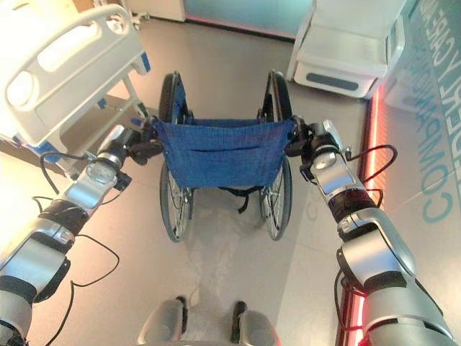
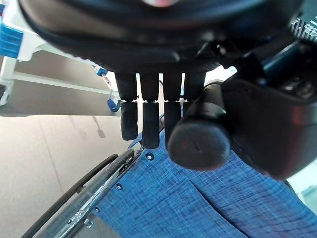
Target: Push the wheelchair next to the bed
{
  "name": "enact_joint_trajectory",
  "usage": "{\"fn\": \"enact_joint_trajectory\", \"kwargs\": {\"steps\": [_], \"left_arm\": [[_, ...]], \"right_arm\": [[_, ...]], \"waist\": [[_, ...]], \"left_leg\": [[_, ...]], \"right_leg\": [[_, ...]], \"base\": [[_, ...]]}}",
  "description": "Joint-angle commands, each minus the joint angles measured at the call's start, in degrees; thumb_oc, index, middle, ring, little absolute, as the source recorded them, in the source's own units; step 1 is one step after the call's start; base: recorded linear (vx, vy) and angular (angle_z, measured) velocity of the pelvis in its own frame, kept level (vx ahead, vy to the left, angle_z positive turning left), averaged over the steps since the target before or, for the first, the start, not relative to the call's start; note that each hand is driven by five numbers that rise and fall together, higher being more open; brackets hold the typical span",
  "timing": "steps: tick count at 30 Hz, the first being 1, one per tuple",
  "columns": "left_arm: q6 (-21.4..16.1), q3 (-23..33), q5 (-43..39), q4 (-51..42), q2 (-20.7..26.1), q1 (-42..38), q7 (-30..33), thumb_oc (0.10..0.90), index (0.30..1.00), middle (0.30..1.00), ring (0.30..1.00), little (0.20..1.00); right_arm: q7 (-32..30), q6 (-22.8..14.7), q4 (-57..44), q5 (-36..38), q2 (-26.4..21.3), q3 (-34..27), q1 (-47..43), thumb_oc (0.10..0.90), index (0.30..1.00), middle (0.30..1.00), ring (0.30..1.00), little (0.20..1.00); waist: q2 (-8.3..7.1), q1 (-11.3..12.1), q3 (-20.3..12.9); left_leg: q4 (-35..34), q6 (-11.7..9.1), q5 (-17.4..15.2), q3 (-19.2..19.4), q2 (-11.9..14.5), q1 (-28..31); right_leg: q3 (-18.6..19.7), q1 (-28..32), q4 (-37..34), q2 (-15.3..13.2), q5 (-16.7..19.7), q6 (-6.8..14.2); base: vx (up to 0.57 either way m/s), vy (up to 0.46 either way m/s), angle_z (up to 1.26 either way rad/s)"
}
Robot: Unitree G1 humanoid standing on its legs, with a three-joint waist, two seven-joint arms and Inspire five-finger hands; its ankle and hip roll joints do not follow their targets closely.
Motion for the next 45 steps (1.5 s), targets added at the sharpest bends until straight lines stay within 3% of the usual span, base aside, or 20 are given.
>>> {"fn": "enact_joint_trajectory", "kwargs": {"steps": [1,2,4,5,6,8,10,14,16,22,26,27,29,31,34,38,41,43,45], "left_arm": [[-2.67,0.69,5.31,-2.99,0.32,-0.78,-0.43,0.400,0.300,0.300,0.300,0.300],[-1.56,1.27,5.97,-4.19,1.59,0.15,-1.72,0.400,0.300,0.300,0.300,0.300],[-0.39,2.03,5.80,-4.73,2.65,0.62,-2.68,0.400,0.300,0.300,0.300,0.300],[-0.35,2.23,5.20,-4.44,2.92,0.66,-2.87,0.400,0.300,0.300,0.300,0.300],[-0.65,2.33,4.42,-3.26,2.83,1.12,-3.35,0.400,0.300,0.300,0.300,0.300],[-1.21,2.23,4.70,-2.43,2.70,1.65,-3.92,0.400,0.300,0.300,0.300,0.300],[-0.52,2.38,5.02,-2.68,2.70,2.54,-4.38,0.400,0.300,0.300,0.300,0.300],[-0.51,2.83,5.48,-2.41,2.87,2.40,-3.98,0.400,0.300,0.300,0.300,0.300],[-1.04,2.50,5.28,-2.30,2.72,2.04,-2.80,0.400,0.300,0.300,0.300,0.300],[-2.39,2.82,6.87,-2.14,0.67,4.37,-1.46,0.400,0.300,0.300,0.300,0.300],[-1.96,4.38,8.25,-3.46,-0.52,7.59,0.74,0.400,0.300,0.300,0.300,0.300],[-1.78,4.23,7.50,-4.31,-0.15,7.50,1.49,0.400,0.300,0.300,0.300,0.300],[-2.46,3.92,6.82,-4.64,0.36,6.55,1.51,0.400,0.300,0.300,0.300,0.300],[-3.03,3.28,6.49,-4.02,0.15,4.74,0.68,0.400,0.300,0.300,0.300,0.300],[-3.43,3.27,6.99,-3.42,-1.06,4.01,0.02,0.400,0.300,0.300,0.300,0.300],[-3.88,2.74,6.85,-3.80,-1.44,2.32,-1.68,0.400,0.300,0.300,0.300,0.300],[-4.30,2.33,7.25,-4.08,-1.37,0.46,-1.63,0.400,0.300,0.300,0.300,0.300],[-4.78,1.80,5.59,-3.44,-1.32,-1.11,-0.29,0.400,0.300,0.300,0.300,0.300],[-4.22,1.43,4.09,-3.85,-0.54,-0.60,0.71,0.400,0.300,0.300,0.300,0.300]], "right_arm": [[4.96,-3.62,-5.24,-3.43,-0.60,5.98,-3.99,0.400,0.300,0.300,0.300,0.300],[6.20,-3.17,-5.78,-3.09,-1.24,6.12,-4.19,0.400,0.300,0.300,0.300,0.300],[8.85,-3.04,-6.21,-3.44,-2.09,6.63,-5.28,0.400,0.300,0.300,0.300,0.300],[9.73,-3.83,-5.97,-4.04,-2.29,6.55,-5.28,0.400,0.300,0.300,0.300,0.300],[10.33,-5.47,-5.18,-4.92,-2.01,6.10,-3.94,0.400,0.300,0.300,0.300,0.300],[11.37,-6.34,-5.01,-6.72,-1.66,5.25,-2.01,0.400,0.300,0.300,0.300,0.300],[11.54,-7.75,-5.05,-7.61,-1.10,5.10,0.12,0.400,0.300,0.300,0.300,0.300],[9.33,-8.98,-4.21,-7.43,0.80,4.81,0.02,0.400,0.300,0.300,0.300,0.300],[8.33,-10.39,-1.99,-5.55,2.40,4.29,-0.98,0.400,0.300,0.300,0.300,0.300],[2.81,-12.93,2.79,-7.63,3.78,1.99,1.51,0.400,0.300,0.300,0.300,0.300],[0.19,-9.79,-0.71,-8.49,3.66,2.62,1.47,0.400,0.300,0.300,0.300,0.300],[-0.93,-8.22,-3.46,-9.00,3.04,2.74,1.07,0.400,0.300,0.300,0.300,0.300],[-2.01,-7.16,-5.52,-8.36,2.00,3.32,-0.01,0.400,0.300,0.300,0.300,0.300],[-3.50,-5.32,-7.23,-9.15,1.46,3.13,-0.54,0.400,0.300,0.300,0.300,0.300],[-2.85,-3.51,-8.00,-10.15,1.16,3.18,-1.19,0.400,0.300,0.300,0.300,0.300],[-0.97,-1.45,-8.69,-10.25,-0.12,3.05,-1.17,0.400,0.300,0.300,0.300,0.300],[0.19,-2.56,-7.64,-10.54,-1.18,2.65,-2.58,0.400,0.300,0.300,0.300,0.300],[0.78,-3.48,-6.18,-9.15,-1.86,3.32,-4.46,0.400,0.300,0.300,0.300,0.300],[1.78,-4.04,-6.76,-8.91,-1.60,3.79,-3.91,0.400,0.300,0.300,0.300,0.300]], "waist": [[1.99,1.13,3.88],[2.51,3.04,3.81],[2.89,3.78,3.05],[2.84,3.73,2.53],[2.14,3.71,1.13],[1.34,3.94,0.21],[0.18,4.63,-0.95],[-0.67,6.47,-1.92],[-0.78,7.79,-2.56],[-1.92,7.37,-5.13],[-0.16,4.76,-4.35],[0.52,2.42,-2.69],[0.06,0.15,-1.15],[-0.45,-1.88,-0.42],[-0.49,-2.92,-0.60],[-0.89,-4.86,-1.21],[-1.27,-5.75,-0.99],[-1.35,-6.16,-1.09],[-1.13,-6.42,-1.10]], "left_leg": [[-2.32,2.61,12.78,1.32,-1.37,-4.55],[-7.86,2.14,15.00,0.89,-2.41,-6.31],[-8.80,2.59,13.62,2.15,-2.64,-6.59],[-7.60,3.52,11.96,3.02,-2.65,-6.20],[-5.08,5.43,8.12,3.86,-2.98,-5.58],[-2.22,6.46,5.63,3.80,-3.28,-5.51],[-1.33,8.24,3.55,3.78,-3.93,-2.70],[-2.04,9.09,3.35,4.11,-4.35,-1.44],[-2.43,9.85,2.68,3.82,-4.67,-1.18],[-2.00,11.57,0.51,2.04,-7.08,1.00],[-3.04,10.98,-0.90,0.25,-6.04,6.39],[-3.66,11.41,-2.39,-1.22,-6.13,8.69],[-3.01,11.77,-4.45,-2.64,-7.47,10.00],[-2.63,11.80,-6.18,-4.05,-8.57,11.77],[-2.35,11.54,-8.18,-5.44,-8.91,14.33],[-0.38,11.29,-12.21,-7.57,-8.32,17.43],[1.23,10.33,-15.84,-9.19,-6.65,19.41],[1.82,9.65,-16.65,-10.13,-5.54,19.39],[2.10,7.65,-15.75,-8.40,-2.41,21.22]], "right_leg": [[0.01,6.28,-3.54,4.69,-0.12,0.44],[2.53,9.35,-3.93,5.69,-1.70,0.39],[3.76,10.38,-3.33,5.62,-3.51,0.50],[3.56,10.29,-2.46,5.06,-4.20,0.74],[2.90,10.96,-1.29,3.55,-4.87,1.59],[1.68,11.56,-0.45,2.09,-4.78,2.34],[-1.34,11.32,1.99,-1.53,-0.80,5.05],[-4.37,12.62,3.18,-5.16,3.21,7.34],[-5.63,12.46,5.97,-7.52,7.18,7.59],[-3.66,9.20,9.37,-6.43,12.40,8.21],[-4.21,-1.25,4.49,-6.91,10.20,7.04],[-2.64,-8.13,3.13,-6.74,10.98,7.04],[-1.04,-12.67,-1.93,-7.07,13.86,7.56],[-0.10,-15.05,-6.64,-7.63,16.97,8.89],[-0.40,-14.71,-12.21,-7.70,17.95,9.61],[2.14,-16.35,-15.51,-9.31,19.78,10.40],[3.54,-18.16,-12.60,-10.02,19.91,10.53],[4.30,-18.41,-10.60,-9.55,18.91,10.72],[2.32,-19.67,-4.36,-9.81,18.48,10.70]], "base": [[0.57,0.135,-0.78],[0.69,0.263,-1.07],[0.56,0.303,-1.03],[0.48,0.322,-0.88],[0.46,0.294,-0.75],[0.51,0.271,-0.48],[0.55,0.295,-0.24],[0.27,0.180,-0.27],[0.27,0.232,-0.53],[0.31,0.158,-0.09],[0.28,0.047,0.09],[0.26,0.000,-0.02],[0.27,-0.033,0.52],[0.41,-0.072,1.02],[0.46,-0.084,0.93],[0.59,-0.216,0.52],[0.49,-0.306,0.42],[0.53,-0.448,0.61],[0.53,-0.371,0.91]]}}
